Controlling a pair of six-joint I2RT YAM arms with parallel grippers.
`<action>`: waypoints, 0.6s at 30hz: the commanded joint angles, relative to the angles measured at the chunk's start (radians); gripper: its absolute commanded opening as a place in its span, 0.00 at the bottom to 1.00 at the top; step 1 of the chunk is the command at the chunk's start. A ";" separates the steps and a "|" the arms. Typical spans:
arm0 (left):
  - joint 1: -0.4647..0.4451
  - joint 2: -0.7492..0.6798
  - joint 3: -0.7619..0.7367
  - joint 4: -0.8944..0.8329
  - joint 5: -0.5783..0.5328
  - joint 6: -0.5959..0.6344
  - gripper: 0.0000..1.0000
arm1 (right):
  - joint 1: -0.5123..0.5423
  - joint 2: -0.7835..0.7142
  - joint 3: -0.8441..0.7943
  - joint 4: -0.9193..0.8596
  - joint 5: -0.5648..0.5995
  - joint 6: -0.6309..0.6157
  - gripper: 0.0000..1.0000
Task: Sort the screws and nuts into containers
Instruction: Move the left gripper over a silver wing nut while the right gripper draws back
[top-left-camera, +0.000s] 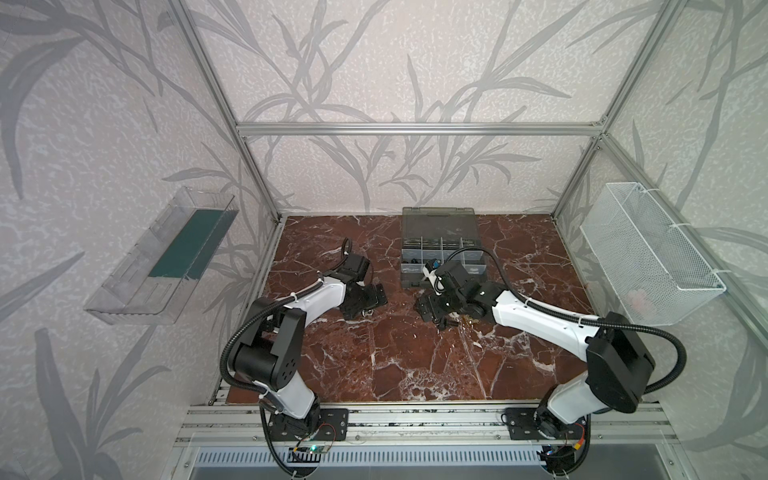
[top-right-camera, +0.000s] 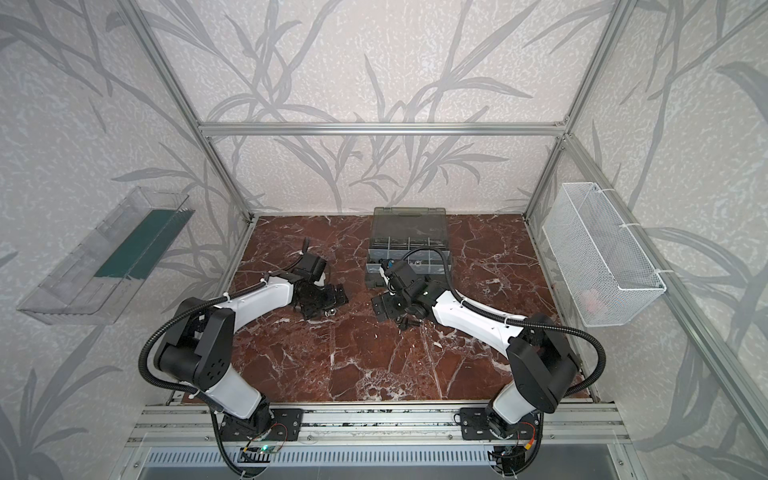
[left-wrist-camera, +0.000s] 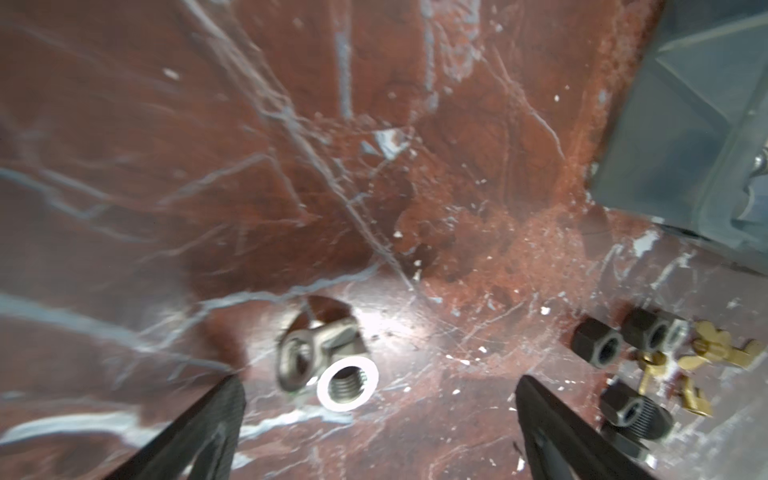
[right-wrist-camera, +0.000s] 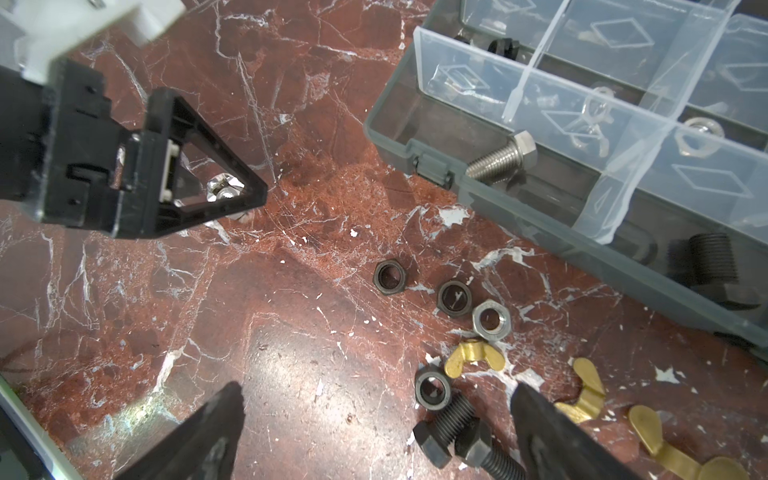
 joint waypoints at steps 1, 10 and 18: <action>0.010 -0.004 0.052 -0.092 -0.080 0.048 0.99 | 0.004 -0.027 -0.016 0.011 0.001 0.008 0.99; 0.010 -0.009 0.041 -0.117 -0.109 0.059 0.94 | 0.004 -0.061 -0.052 0.016 0.012 0.015 0.99; 0.008 -0.027 0.024 -0.169 -0.186 0.088 0.85 | 0.004 -0.054 -0.056 0.028 0.002 0.025 0.99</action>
